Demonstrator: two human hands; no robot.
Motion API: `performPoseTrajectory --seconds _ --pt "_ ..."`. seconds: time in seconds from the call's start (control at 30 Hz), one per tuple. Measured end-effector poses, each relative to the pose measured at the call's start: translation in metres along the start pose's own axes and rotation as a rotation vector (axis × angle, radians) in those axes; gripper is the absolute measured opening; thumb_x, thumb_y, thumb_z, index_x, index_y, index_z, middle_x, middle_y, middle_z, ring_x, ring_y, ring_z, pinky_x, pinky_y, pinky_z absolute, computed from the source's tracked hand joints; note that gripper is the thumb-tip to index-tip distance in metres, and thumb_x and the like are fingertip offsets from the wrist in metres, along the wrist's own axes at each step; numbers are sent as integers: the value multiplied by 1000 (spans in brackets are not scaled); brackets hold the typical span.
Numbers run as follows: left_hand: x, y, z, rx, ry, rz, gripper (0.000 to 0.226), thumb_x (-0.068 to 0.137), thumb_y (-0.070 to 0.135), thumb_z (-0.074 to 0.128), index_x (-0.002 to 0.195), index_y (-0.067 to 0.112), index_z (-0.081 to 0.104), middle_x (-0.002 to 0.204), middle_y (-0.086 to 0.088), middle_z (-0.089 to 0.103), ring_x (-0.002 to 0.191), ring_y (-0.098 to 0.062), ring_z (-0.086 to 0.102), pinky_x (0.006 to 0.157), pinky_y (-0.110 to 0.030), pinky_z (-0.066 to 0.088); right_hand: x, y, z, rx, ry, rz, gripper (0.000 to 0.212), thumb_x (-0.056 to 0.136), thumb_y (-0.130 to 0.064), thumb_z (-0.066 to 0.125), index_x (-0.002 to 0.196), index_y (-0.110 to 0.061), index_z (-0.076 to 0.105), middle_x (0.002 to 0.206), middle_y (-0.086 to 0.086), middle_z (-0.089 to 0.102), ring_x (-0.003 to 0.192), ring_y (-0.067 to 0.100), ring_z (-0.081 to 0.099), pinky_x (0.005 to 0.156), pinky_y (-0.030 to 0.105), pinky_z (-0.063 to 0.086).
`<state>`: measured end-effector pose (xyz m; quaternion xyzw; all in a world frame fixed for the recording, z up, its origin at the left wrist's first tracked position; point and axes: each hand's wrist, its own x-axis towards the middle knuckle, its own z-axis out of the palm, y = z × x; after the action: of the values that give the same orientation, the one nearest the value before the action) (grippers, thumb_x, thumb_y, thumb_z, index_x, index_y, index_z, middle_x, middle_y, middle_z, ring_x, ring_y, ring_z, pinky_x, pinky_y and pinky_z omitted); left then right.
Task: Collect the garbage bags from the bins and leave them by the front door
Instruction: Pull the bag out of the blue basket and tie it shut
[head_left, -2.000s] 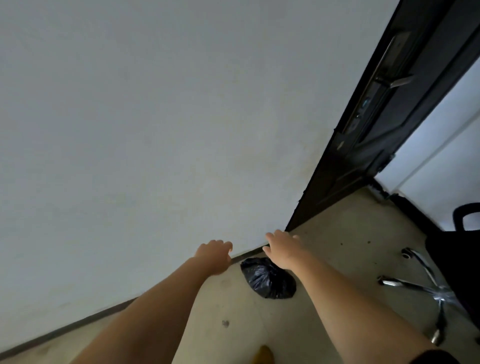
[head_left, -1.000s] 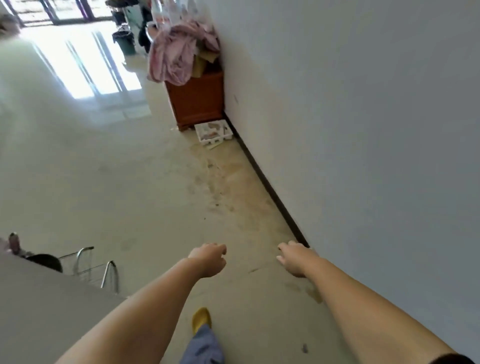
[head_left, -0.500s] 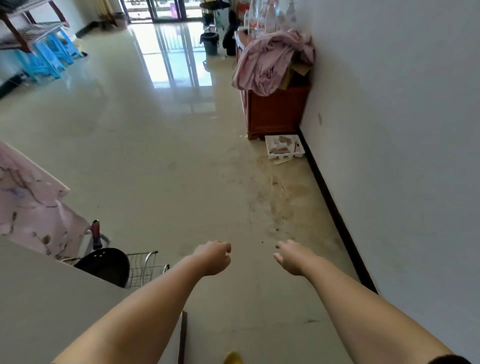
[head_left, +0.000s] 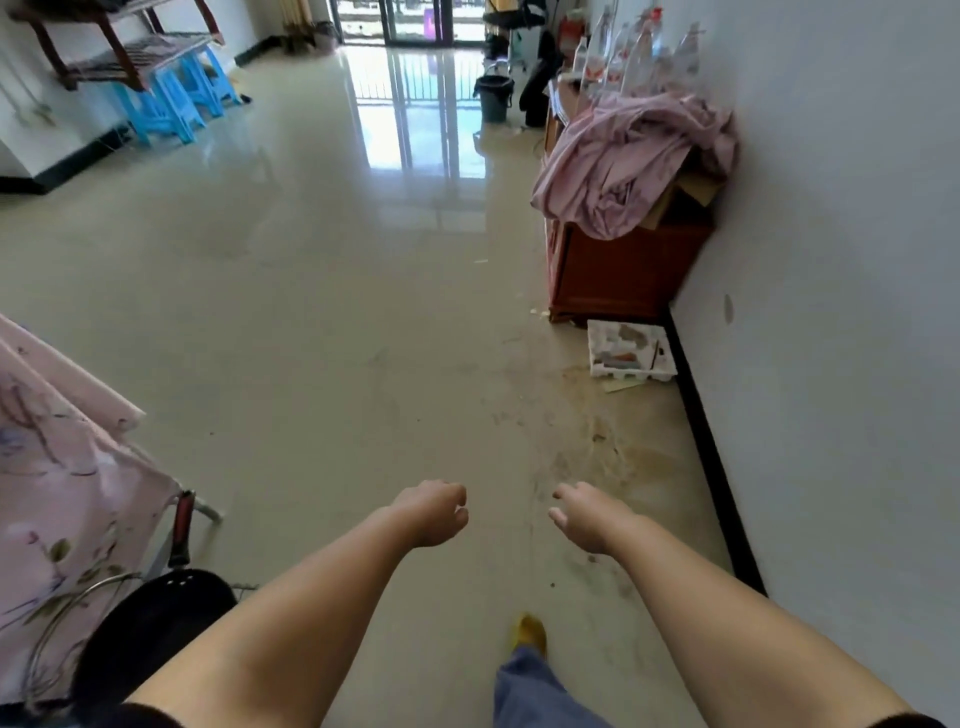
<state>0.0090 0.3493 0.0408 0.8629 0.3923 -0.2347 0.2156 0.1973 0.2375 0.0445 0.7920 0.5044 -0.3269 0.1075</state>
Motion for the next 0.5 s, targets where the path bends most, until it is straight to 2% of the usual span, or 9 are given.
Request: performPoseTrajectory --seconds 0.23,0.5 --pt "103 -27 -78 -138 7 -104 39 96 38 36 127 18 49 129 -11 54 115 -30 52 94 -37 44 125 4 -110 -119 -30 -58 46 99 -41 31 137 -16 37 141 12 43 126 32 44 100 41 40" --pt "231 -110 -177 -216 39 -159 41 95 40 40 128 18 49 129 -11 55 114 -29 54 96 -39 45 289 -64 -214 -186 -49 -153 47 98 -41 31 139 -18 36 140 12 43 125 32 46 101 43 41"
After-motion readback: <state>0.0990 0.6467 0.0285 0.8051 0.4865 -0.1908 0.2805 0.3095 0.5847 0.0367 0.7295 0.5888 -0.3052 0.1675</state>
